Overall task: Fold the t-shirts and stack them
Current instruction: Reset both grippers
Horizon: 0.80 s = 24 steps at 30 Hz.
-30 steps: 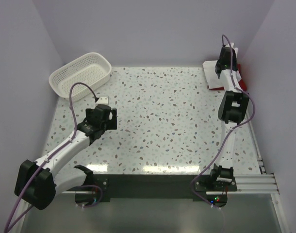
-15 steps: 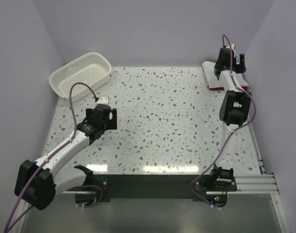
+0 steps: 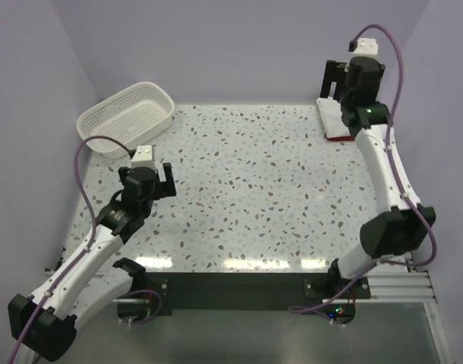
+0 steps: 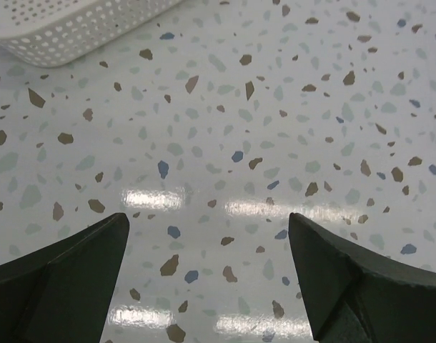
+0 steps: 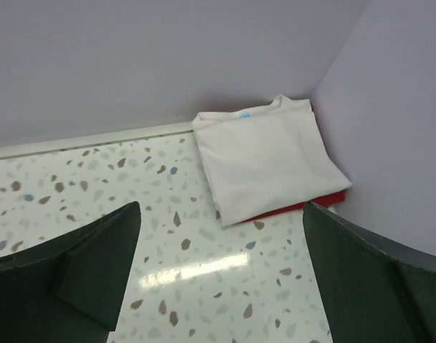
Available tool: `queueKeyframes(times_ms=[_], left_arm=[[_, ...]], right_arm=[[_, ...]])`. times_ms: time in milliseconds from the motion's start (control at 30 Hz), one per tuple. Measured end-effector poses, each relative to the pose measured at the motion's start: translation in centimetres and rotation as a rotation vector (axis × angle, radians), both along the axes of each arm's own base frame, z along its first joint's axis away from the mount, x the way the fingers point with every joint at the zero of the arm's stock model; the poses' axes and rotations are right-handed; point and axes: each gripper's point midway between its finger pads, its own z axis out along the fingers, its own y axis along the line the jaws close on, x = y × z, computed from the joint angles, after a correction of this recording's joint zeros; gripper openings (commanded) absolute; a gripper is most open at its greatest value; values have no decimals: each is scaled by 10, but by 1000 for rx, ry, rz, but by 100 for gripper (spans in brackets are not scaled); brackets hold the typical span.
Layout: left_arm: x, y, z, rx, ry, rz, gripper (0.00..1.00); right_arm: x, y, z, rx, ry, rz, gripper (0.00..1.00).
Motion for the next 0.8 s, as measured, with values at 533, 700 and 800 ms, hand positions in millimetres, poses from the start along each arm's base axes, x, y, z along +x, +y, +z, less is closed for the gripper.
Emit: queueKeyframes(times_ms=[533, 700, 800], left_arm=[[-50, 32, 102, -230, -456, 60, 100], [-61, 35, 106, -269, -497, 61, 100], [-66, 37, 109, -280, -514, 59, 100]], right_arm=[[-311, -5, 22, 265, -303, 95, 99], [-339, -9, -13, 288, -335, 82, 99], [-339, -8, -40, 287, -278, 80, 99]])
